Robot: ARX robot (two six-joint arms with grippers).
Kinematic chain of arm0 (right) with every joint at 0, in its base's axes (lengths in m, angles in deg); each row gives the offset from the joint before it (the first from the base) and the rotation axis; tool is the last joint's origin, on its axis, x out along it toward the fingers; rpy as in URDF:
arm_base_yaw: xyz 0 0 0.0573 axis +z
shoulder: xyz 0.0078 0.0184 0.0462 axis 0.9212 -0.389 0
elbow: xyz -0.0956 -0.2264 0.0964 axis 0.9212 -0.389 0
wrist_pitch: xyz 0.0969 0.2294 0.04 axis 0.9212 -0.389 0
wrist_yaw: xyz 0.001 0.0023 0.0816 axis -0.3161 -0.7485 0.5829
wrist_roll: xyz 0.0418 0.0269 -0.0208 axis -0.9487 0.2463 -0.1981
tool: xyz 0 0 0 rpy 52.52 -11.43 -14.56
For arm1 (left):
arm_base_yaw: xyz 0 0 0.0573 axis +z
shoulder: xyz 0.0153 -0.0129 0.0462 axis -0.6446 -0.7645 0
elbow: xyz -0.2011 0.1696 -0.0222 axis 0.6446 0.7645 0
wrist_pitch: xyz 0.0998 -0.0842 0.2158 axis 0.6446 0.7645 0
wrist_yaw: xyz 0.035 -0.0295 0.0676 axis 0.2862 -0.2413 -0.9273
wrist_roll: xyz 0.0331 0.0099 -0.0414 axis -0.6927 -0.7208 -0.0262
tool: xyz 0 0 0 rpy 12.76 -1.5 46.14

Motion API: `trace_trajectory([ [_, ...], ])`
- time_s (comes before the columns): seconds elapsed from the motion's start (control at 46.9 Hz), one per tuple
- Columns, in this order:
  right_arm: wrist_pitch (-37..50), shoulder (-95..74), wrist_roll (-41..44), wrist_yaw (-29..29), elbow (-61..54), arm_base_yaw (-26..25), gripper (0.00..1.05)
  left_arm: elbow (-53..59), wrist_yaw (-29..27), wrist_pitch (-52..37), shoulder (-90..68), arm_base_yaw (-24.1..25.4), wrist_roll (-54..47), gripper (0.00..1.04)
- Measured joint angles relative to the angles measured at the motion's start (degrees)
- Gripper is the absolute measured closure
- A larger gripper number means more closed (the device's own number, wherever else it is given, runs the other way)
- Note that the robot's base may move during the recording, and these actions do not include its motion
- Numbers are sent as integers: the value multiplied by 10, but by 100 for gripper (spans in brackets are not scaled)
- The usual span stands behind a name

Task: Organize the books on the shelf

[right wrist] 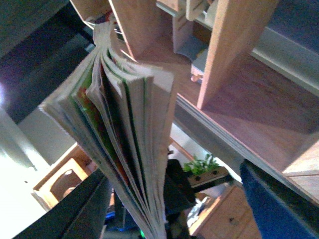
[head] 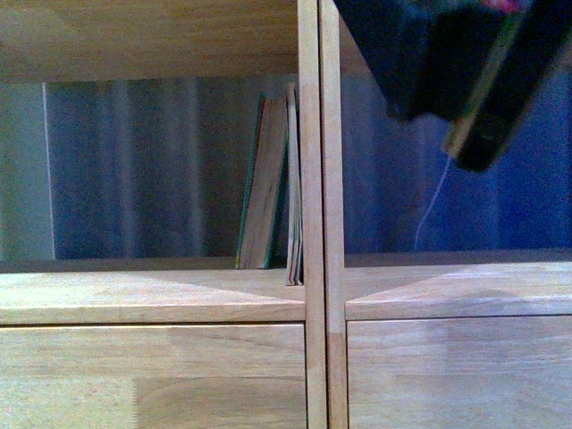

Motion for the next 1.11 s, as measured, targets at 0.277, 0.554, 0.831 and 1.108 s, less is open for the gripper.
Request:
trace_trajectory([
  [0.277, -76, 78, 9, 44, -18, -155, 7, 56, 51, -71, 50, 149, 8, 98],
  [0.554, -224, 175, 105, 106, -52, -392, 7, 38, 15, 33, -8, 342, -189, 98],
  [0.831, -290, 225, 234, 102, -72, -422, 7, -60, -71, 133, -130, 317, -445, 98],
  [1.108, -290, 227, 251, 102, -72, -423, 7, -236, -191, 255, -323, 207, -667, 98],
])
